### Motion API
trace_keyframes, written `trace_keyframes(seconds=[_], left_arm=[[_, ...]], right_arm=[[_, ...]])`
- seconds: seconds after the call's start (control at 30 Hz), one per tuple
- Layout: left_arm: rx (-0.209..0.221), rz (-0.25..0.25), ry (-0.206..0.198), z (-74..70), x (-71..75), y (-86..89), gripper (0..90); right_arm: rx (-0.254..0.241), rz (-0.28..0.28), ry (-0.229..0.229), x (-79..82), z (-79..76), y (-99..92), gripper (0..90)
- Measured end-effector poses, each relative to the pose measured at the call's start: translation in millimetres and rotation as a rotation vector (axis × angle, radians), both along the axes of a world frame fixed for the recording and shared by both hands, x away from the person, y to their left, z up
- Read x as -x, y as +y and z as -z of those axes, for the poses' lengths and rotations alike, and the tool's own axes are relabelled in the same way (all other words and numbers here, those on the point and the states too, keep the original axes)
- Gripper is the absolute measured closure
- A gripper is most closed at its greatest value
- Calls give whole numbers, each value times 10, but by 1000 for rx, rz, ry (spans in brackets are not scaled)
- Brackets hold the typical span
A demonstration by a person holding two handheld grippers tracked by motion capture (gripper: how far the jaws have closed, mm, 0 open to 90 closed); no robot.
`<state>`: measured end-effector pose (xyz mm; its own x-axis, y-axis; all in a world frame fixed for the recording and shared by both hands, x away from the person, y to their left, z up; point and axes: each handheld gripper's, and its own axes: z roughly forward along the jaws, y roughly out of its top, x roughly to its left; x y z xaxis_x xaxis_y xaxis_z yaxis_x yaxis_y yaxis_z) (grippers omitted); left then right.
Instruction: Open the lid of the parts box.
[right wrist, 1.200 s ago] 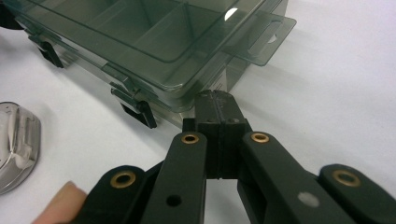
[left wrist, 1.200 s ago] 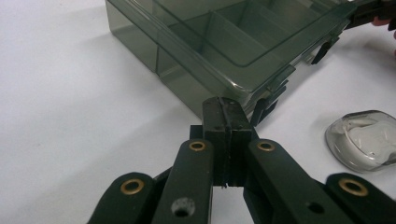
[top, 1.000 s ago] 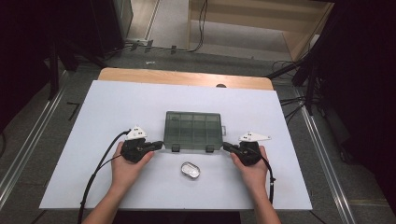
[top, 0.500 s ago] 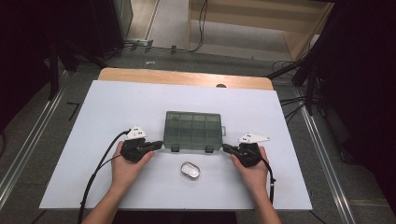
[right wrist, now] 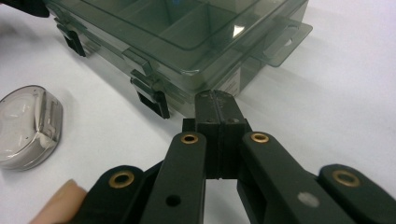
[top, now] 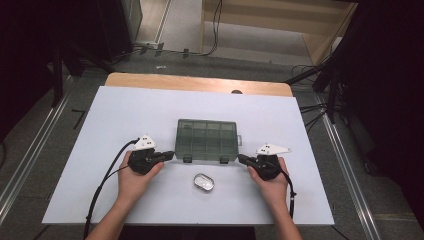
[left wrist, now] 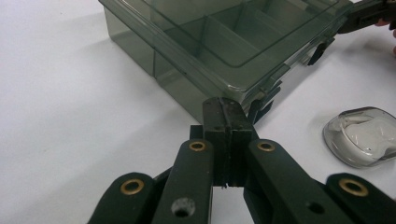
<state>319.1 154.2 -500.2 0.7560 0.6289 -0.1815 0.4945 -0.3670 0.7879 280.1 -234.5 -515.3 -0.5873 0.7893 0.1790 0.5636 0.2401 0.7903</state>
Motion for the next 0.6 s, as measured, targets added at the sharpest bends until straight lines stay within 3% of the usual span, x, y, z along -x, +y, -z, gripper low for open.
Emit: trace_keyframes(seconds=[0.13,0.6], left_arm=[[-11,6,4,20,-8,-5,894],[17,3,-4,-10,-7,9,894]], right_arm=[[-7,-4,-7,-9,-14,-4,880],[-41,-21,-45,7,-89,-8,881]])
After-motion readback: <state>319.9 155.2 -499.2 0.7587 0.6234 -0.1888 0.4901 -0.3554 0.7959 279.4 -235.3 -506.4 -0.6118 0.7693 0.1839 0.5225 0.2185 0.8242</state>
